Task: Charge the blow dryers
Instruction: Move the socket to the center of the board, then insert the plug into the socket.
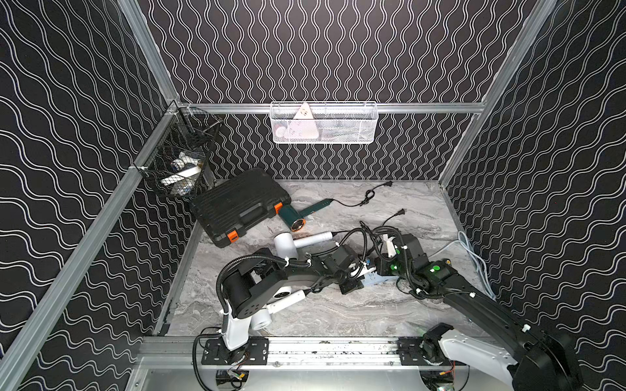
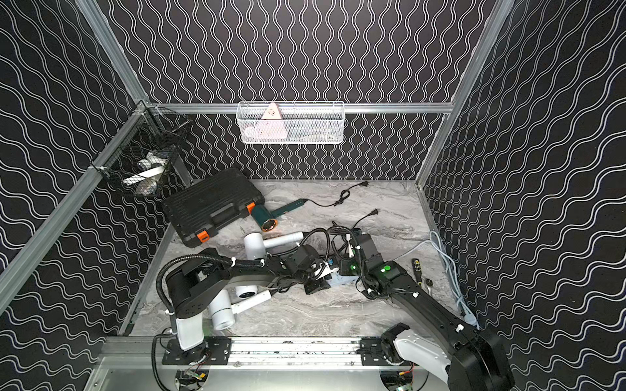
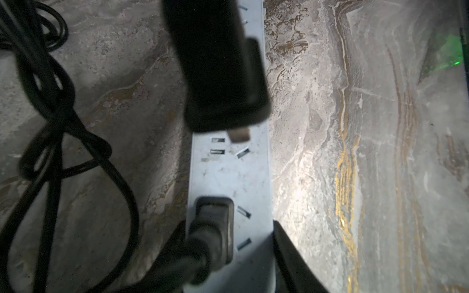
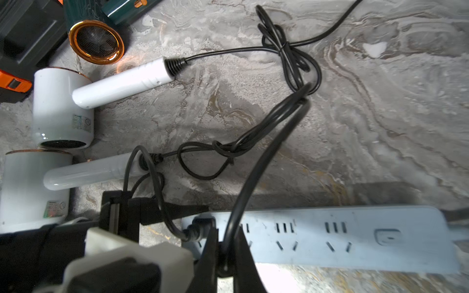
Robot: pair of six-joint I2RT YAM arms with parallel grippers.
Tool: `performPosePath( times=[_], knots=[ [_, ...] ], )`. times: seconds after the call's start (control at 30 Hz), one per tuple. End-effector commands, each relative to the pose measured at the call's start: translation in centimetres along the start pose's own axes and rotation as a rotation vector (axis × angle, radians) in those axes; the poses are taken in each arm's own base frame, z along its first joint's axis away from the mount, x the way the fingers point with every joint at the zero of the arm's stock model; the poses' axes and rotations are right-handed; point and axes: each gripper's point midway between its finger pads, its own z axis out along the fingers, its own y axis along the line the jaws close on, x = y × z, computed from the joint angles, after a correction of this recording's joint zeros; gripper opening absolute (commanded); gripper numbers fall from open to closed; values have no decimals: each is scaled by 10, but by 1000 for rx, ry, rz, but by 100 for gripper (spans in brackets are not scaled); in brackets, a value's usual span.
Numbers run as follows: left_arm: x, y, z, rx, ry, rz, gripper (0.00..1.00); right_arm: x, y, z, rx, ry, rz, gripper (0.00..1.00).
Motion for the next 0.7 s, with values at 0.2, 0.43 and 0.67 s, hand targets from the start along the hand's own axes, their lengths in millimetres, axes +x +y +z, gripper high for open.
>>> performPosePath(
  times=[0.2,0.43,0.67],
  knots=[
    [-11,0,-18,-14,0,-12,64,-9,-2,12,17,-82,31,0],
    [-50,-6,-60,-7,-110,-64,73,-1,-6,20,26,-54,34,0],
    [-92,-20,-121,26,-250,-147,73,8,-7,23,19,-30,26,0]
  ],
)
